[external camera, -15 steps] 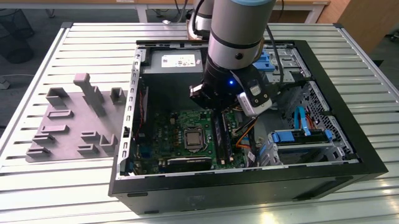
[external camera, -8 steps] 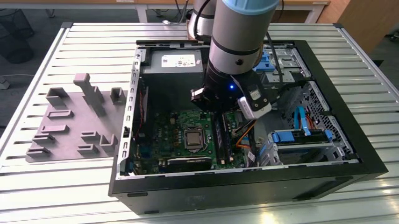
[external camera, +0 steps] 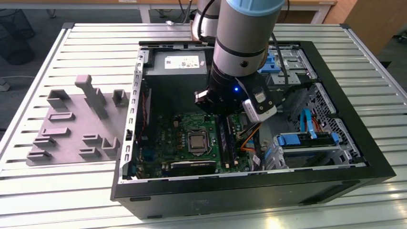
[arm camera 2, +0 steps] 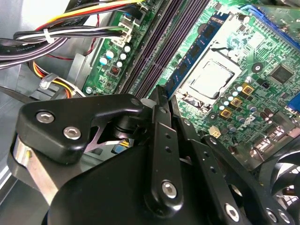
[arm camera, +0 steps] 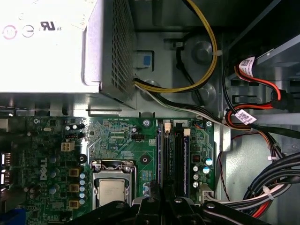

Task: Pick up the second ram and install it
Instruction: 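Insert the second ram into the second slot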

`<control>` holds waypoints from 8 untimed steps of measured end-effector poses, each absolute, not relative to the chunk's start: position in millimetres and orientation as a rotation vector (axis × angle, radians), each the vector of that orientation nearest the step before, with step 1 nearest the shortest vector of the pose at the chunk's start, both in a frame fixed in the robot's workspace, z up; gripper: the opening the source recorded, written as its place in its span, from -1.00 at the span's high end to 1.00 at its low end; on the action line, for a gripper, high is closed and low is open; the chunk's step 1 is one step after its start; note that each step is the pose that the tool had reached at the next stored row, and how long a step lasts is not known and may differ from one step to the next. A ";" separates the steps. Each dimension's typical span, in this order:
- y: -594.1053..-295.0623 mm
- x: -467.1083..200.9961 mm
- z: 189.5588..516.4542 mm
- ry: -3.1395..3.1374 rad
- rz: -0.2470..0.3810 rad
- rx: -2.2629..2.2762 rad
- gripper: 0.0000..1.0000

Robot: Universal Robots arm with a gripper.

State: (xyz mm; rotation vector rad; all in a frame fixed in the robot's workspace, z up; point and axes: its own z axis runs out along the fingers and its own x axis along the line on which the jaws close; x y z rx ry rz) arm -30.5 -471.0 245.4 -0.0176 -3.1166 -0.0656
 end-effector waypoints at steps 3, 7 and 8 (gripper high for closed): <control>-471.0 -30.5 245.4 -3.117 -0.066 -0.018 0.72; -472.9 -30.4 245.2 -3.117 -0.066 -0.018 0.72; -473.6 -30.5 244.7 -3.117 -0.066 -0.020 0.72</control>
